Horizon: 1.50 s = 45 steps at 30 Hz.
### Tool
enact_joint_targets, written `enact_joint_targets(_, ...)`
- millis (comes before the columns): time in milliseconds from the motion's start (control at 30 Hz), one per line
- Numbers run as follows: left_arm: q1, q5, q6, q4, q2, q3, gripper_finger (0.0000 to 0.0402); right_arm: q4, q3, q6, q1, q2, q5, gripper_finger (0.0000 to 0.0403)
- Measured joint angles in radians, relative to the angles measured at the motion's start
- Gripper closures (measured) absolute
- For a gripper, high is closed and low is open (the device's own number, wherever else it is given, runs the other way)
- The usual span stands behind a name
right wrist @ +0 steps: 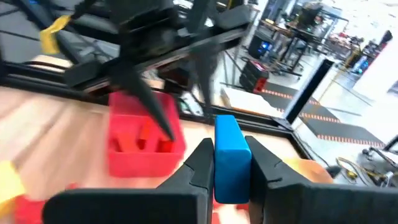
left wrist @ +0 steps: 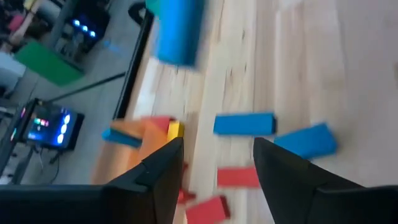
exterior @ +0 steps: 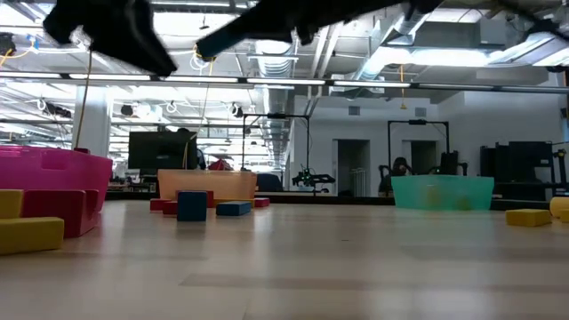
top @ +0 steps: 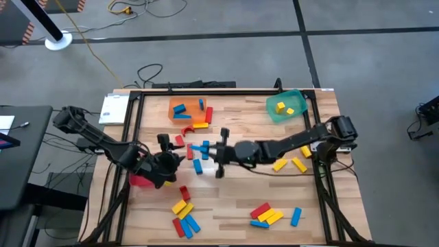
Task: Sort blocks
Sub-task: Put the blue block into the orange bin
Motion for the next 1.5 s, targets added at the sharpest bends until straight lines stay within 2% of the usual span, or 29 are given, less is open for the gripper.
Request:
enact_joint_targets(233,0.021,-0.025,-0.002,0.048,-0.135,-0.171,0.0208,-0.002,0.000,0.081,-0.064,0.000,-0.028,0.0343)
enact_joint_targets(500,0.019,-0.024,0.096,0.320,-0.285,-0.351,0.0207,-0.001,0.000,0.149,-0.096,0.000,-0.030,0.0343)
enact_joint_targets(700,0.019,-0.013,0.184,0.521,-0.320,-0.470,0.0207,-0.004,0.000,0.216,-0.121,0.000,-0.054,0.0343)
enact_joint_targets(1033,0.019,0.017,0.203,0.587,-0.319,-0.489,0.0207,0.003,0.000,0.276,-0.198,0.000,-0.134,0.0343)
enact_joint_targets(1300,0.019,0.089,0.081,0.587,-0.315,-0.489,0.0207,0.001,0.006,0.241,-0.282,0.000,-0.245,0.0343)
enact_joint_targets(1500,0.019,0.100,0.004,0.587,-0.278,-0.489,0.0207,0.005,0.037,0.231,-0.375,0.000,-0.328,0.0343)
